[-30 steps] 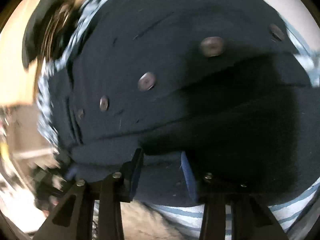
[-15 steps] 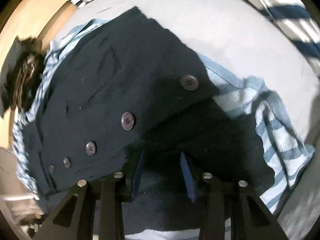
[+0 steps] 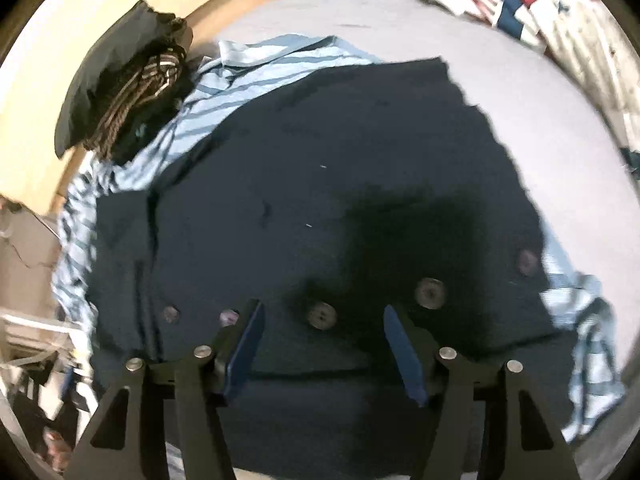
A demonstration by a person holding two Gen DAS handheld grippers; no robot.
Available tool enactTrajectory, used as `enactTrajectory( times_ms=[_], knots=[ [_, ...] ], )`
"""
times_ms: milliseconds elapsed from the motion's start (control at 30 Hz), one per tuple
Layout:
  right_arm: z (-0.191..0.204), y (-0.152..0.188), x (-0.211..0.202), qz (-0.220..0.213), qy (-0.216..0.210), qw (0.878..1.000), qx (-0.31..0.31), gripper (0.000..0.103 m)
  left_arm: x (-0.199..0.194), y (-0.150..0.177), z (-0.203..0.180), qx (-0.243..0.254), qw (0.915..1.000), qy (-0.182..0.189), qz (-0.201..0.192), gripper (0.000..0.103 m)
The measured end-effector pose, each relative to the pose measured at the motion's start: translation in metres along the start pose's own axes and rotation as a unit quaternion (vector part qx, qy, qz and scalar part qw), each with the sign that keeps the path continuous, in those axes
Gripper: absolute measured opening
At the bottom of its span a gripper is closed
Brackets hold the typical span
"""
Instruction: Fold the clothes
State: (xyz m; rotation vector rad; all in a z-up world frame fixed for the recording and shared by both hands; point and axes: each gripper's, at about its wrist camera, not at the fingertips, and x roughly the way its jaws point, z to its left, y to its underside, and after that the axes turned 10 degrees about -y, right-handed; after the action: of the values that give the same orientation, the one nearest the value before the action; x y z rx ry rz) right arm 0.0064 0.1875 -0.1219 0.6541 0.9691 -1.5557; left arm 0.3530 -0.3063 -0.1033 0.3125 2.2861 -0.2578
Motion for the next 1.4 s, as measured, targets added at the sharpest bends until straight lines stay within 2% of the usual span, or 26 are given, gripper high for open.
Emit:
enactTrajectory(
  times_ms=[33,100,267,333,400,533,600,667,733,767,833,900,933,967,1100,1200,1300,1400],
  knots=[
    [0.000,-0.005,0.005,0.001,-0.013,1.000,0.007,0.067,0.006,0.000,-0.006,0.003,0.9999,0.010,0.011,0.078],
    [0.003,-0.010,0.012,-0.002,-0.039,0.999,0.015,0.067,0.019,-0.001,-0.019,0.009,0.9990,0.032,0.032,0.078],
    [0.030,-0.045,0.048,-0.003,-0.140,0.990,0.017,0.060,0.064,-0.003,-0.062,0.049,0.9978,0.007,0.045,0.077],
    [0.052,-0.063,0.074,0.017,-0.177,0.984,0.003,0.058,0.082,-0.009,-0.080,0.066,0.9968,-0.002,0.046,0.077],
    [0.076,-0.076,0.096,0.041,-0.194,0.980,-0.025,0.058,0.098,-0.020,-0.098,0.091,0.9947,-0.024,0.042,0.077],
    [0.110,-0.093,0.134,0.073,-0.243,0.966,-0.040,0.062,0.132,-0.044,-0.132,0.149,0.9856,-0.066,0.044,0.077],
    [0.121,-0.102,0.156,0.085,-0.261,0.961,-0.028,0.061,0.153,-0.052,-0.147,0.185,0.9773,-0.085,0.058,0.076],
    [0.127,-0.106,0.178,0.104,-0.280,0.954,-0.006,0.061,0.173,-0.055,-0.157,0.210,0.9691,-0.106,0.073,0.071],
    [0.132,-0.108,0.199,0.129,-0.291,0.948,0.010,0.059,0.191,-0.057,-0.162,0.222,0.9639,-0.117,0.091,0.064],
    [0.135,-0.109,0.209,0.137,-0.295,0.945,0.014,0.058,0.200,-0.058,-0.163,0.222,0.9626,-0.120,0.099,0.054],
    [0.140,-0.110,0.218,0.139,-0.297,0.945,0.009,0.053,0.215,-0.061,-0.161,0.214,0.9618,-0.130,0.110,0.040],
    [0.144,-0.113,0.226,0.136,-0.295,0.946,0.005,0.041,0.228,-0.064,-0.160,0.209,0.9609,-0.139,0.117,0.031],
    [0.145,-0.116,0.228,0.132,-0.290,0.948,0.002,0.037,0.231,-0.065,-0.160,0.207,0.9620,-0.137,0.114,0.019],
    [0.147,-0.120,0.230,0.125,-0.284,0.951,-0.001,0.032,0.233,-0.068,-0.161,0.206,0.9634,-0.134,0.108,0.013],
    [0.155,-0.136,0.240,0.114,-0.262,0.958,-0.016,0.023,0.236,-0.082,-0.172,0.208,0.9660,-0.133,0.076,0.008],
    [0.163,-0.146,0.249,0.116,-0.251,0.961,-0.023,0.022,0.240,-0.093,-0.184,0.224,0.9636,-0.134,0.061,0.008],
    [0.159,-0.152,0.260,0.120,-0.261,0.958,0.006,0.022,0.246,-0.099,-0.193,0.236,0.9589,-0.139,0.075,0.008],
    [0.145,-0.151,0.266,0.122,-0.291,0.948,0.046,0.023,0.249,-0.097,-0.190,0.227,0.9563,-0.138,0.121,0.008]
  ],
)
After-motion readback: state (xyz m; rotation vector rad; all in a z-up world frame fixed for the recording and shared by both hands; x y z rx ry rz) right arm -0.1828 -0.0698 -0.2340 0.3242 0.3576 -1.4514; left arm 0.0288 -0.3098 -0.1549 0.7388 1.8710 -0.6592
